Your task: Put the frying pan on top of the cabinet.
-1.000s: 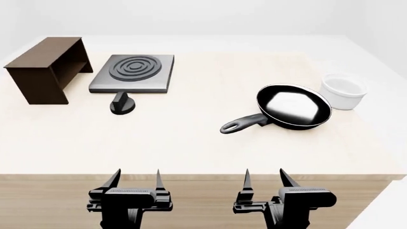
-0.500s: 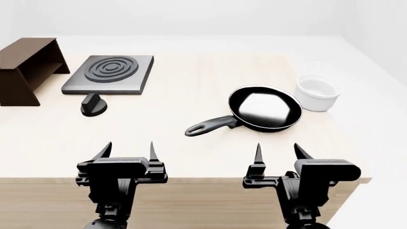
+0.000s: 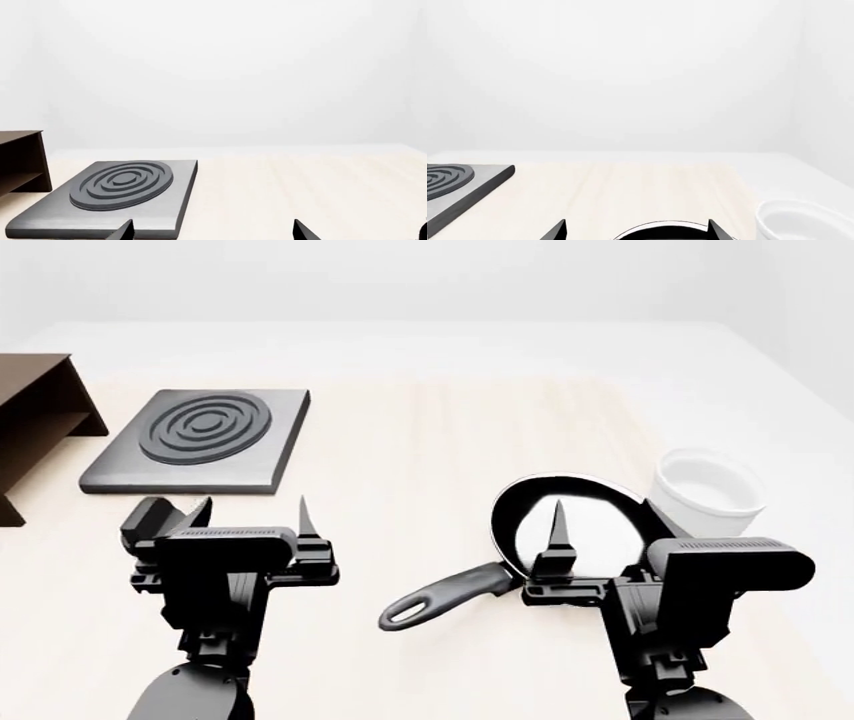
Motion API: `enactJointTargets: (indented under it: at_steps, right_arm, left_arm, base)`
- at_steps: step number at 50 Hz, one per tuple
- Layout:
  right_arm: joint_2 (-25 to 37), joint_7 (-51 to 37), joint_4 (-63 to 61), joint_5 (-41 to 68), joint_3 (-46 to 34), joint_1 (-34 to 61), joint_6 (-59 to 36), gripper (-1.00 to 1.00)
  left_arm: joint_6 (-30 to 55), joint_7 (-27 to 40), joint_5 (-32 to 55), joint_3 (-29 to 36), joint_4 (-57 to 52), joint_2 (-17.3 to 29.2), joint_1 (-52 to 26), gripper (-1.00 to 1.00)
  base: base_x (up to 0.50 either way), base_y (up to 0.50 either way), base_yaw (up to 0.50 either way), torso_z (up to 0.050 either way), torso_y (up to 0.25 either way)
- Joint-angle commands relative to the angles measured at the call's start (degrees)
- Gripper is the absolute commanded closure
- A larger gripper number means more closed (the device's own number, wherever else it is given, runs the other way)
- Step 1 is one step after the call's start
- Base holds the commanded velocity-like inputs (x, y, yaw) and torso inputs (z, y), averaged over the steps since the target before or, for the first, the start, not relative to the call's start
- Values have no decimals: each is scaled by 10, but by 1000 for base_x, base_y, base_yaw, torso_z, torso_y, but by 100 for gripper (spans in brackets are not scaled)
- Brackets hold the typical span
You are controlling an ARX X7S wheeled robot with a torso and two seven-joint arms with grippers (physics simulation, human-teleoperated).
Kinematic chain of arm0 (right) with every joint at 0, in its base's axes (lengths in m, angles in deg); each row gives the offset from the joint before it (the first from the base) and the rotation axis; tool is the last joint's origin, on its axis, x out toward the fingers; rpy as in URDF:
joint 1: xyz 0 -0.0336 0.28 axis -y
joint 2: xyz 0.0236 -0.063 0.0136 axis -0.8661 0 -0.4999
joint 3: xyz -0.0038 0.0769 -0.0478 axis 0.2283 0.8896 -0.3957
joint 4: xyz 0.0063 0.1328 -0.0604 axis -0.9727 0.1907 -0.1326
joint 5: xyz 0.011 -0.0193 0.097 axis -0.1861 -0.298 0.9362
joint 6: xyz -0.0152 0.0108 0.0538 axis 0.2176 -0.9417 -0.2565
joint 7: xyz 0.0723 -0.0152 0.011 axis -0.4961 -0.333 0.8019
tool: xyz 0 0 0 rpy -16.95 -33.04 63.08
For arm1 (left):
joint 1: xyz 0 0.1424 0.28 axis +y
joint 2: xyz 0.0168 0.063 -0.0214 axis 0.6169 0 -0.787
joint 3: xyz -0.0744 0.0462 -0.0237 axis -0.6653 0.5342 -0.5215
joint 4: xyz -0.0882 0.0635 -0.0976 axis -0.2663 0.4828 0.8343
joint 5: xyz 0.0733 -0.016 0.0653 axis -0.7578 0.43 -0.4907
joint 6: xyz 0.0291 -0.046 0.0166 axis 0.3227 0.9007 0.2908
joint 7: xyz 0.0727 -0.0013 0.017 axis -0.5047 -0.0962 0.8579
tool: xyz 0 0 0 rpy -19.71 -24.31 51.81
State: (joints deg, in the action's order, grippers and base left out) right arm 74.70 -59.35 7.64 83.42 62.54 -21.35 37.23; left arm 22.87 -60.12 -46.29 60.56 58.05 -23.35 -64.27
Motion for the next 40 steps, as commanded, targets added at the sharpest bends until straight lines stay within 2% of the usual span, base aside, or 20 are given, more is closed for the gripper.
enactJointTargets:
  at_steps: [1, 30, 32, 36, 37, 38, 40]
  right_arm:
    - [5, -5, -12, 6, 0, 4, -9, -100]
    - [10, -12, -6, 14, -5, -2, 3, -100]
    - [12, -11, -6, 13, -7, -2, 4, -100]
    - [13, -16, -5, 13, -6, 0, 0, -100]
    - [14, -16, -5, 13, -6, 1, -1, -100]
    - [14, -16, -5, 13, -6, 1, -1, -100]
    - [15, -17, -6, 14, -5, 1, 1, -100]
  left_arm:
    - [9, 7, 4, 2, -6, 5, -7, -100]
    - [6, 16, 16, 9, -9, 14, 1, -100]
    - [15, 13, 22, 8, -16, 16, 0, -100]
    - [69, 7, 39, 14, -42, 23, -10, -100]
    - [115, -25, 56, 34, -63, 46, -20, -100]
    - [114, -27, 56, 35, -72, 50, -21, -100]
    - [192, -62, 91, 39, -112, 80, -50, -100]
  base:
    - [500, 0, 0, 0, 0]
    - [500, 0, 0, 0, 1]
    - [2, 0, 0, 0, 0]
    - [0, 0, 0, 0, 0]
    - [0, 0, 0, 0, 0]
    - [0, 0, 0, 0, 0]
    - [0, 0, 0, 0, 0]
